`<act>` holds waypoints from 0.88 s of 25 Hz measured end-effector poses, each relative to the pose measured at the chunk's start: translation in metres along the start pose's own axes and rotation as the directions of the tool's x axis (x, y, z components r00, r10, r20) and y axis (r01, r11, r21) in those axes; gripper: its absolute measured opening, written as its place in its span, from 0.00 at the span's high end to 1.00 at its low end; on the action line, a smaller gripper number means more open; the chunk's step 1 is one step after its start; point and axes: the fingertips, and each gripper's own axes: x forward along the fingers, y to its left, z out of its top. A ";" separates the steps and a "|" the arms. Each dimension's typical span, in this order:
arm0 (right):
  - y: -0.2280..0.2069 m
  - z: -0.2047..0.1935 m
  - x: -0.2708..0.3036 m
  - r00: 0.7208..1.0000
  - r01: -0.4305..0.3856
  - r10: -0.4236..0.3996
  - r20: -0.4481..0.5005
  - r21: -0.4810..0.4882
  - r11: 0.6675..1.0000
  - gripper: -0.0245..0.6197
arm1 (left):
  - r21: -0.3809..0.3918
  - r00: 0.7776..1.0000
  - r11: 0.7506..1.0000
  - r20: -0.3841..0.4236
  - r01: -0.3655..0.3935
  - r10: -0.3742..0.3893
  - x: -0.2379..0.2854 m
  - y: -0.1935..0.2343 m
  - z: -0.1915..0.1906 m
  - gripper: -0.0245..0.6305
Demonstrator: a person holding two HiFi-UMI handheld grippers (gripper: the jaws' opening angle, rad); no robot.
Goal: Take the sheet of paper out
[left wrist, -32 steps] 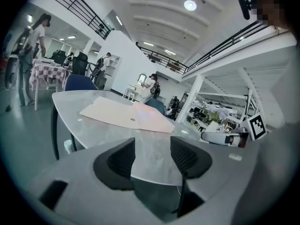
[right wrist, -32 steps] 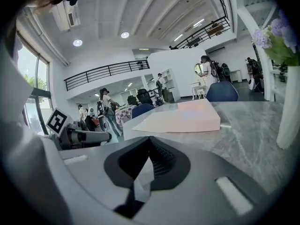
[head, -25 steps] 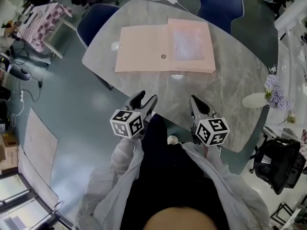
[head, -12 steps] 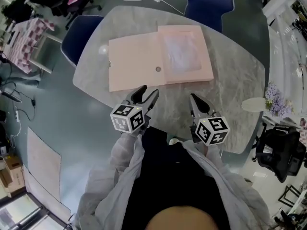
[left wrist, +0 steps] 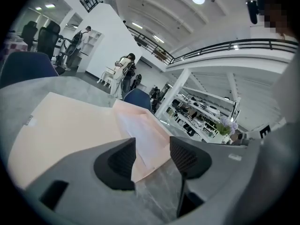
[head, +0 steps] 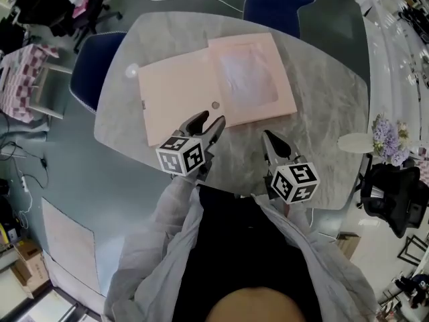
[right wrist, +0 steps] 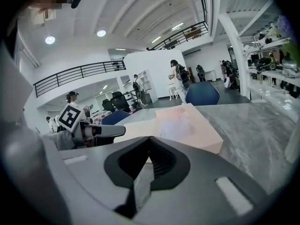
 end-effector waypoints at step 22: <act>-0.035 -0.006 0.034 0.992 0.121 -0.116 -0.056 0.088 0.989 0.95 | -0.014 0.961 1.000 -0.275 -0.017 0.013 0.128 0.046 -0.010 0.64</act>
